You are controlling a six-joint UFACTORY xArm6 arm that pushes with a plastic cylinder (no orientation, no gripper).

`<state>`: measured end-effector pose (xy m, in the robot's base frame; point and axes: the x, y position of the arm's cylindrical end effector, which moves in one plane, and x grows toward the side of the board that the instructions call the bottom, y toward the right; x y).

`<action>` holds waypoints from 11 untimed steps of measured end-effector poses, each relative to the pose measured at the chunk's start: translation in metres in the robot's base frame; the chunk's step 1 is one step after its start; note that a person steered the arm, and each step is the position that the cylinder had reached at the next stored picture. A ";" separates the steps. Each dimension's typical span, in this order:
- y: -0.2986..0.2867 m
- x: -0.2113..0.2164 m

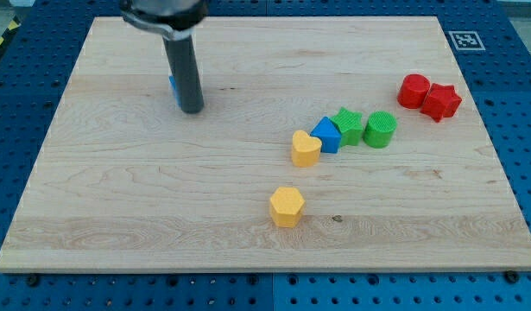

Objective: Move the blue cube to the top left of the board

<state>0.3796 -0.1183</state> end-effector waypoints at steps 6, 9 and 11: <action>-0.086 -0.103; -0.077 -0.110; -0.014 -0.098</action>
<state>0.2821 -0.1319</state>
